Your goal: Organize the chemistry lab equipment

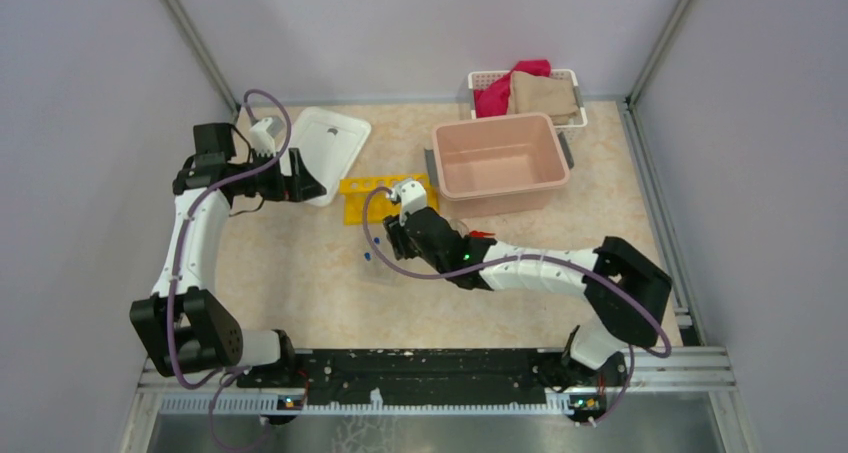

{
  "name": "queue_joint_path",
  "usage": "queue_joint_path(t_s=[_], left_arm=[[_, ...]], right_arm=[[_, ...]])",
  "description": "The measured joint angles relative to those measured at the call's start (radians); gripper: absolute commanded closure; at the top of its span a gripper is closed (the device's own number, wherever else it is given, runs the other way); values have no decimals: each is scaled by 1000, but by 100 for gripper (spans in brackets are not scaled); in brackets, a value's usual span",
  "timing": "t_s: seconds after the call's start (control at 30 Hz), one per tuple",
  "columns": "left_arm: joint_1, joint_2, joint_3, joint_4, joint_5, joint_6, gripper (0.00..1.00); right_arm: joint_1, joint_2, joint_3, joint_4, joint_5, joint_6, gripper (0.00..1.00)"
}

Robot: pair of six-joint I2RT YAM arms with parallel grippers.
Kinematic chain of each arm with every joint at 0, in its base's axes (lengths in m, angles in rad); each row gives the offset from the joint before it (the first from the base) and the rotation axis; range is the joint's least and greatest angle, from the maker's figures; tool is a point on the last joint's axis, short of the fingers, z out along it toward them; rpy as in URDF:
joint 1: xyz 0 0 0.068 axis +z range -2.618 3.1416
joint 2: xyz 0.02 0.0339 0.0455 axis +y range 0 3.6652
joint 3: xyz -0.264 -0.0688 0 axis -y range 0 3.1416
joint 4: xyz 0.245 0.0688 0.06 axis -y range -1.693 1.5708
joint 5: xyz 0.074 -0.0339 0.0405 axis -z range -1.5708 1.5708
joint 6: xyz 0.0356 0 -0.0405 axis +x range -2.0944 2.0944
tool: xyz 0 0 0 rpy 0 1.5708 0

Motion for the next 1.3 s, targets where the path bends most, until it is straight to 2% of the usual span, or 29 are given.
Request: queue_joint_path(t_s=[0.17, 0.33, 0.57, 0.9, 1.3], left_arm=[[0, 0, 2, 0, 1, 0, 1], [0, 0, 5, 0, 4, -1, 1], [0, 0, 6, 1, 4, -11, 1], [0, -2, 6, 1, 10, -16, 1], [0, -12, 8, 1, 11, -16, 1]], right_arm=[[-24, -87, 68, -140, -6, 44, 54], [-138, -108, 218, -383, -13, 130, 55], [-228, -113, 233, -595, 0, 167, 50], [-272, -33, 146, -604, -4, 171, 53], [-278, 14, 134, -538, -4, 170, 78]])
